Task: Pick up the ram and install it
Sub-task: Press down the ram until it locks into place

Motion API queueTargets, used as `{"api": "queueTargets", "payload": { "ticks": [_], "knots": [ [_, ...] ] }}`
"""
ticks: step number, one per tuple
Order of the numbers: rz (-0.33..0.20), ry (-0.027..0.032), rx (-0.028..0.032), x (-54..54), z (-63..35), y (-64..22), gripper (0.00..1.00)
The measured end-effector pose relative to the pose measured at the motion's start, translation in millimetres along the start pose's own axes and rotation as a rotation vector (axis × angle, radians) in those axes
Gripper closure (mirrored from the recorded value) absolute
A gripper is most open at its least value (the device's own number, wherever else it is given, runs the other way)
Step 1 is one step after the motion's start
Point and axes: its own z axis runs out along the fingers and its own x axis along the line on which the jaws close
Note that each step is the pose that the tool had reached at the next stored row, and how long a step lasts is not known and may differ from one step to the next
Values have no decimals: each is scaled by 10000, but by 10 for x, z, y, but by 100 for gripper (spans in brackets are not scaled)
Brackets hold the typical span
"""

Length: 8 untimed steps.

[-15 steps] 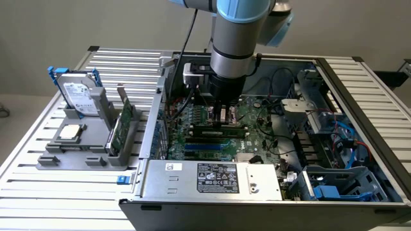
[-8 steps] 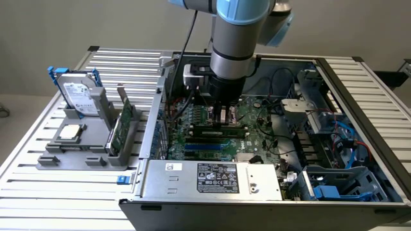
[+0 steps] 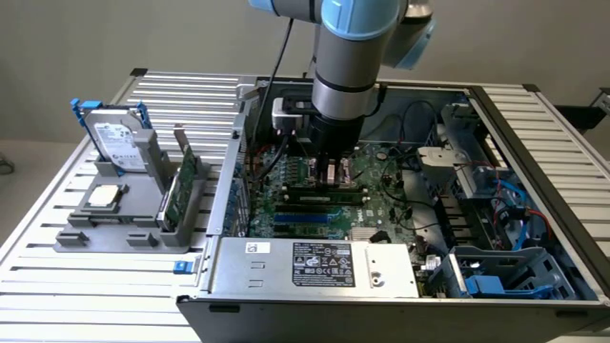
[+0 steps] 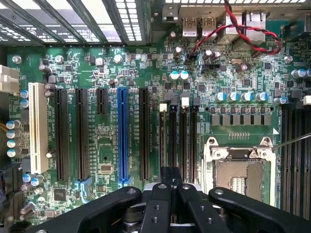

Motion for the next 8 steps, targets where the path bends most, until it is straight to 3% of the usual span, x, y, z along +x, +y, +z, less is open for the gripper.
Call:
{"api": "queueTargets", "payload": {
  "ticks": [4,5,8],
  "knots": [
    [-4,-16,0,-3,-7,-1,89],
    [-3,-32,-2,-5,-34,0,89],
    [-3,-9,-42,-3,-149,7,89]
  ]
}}
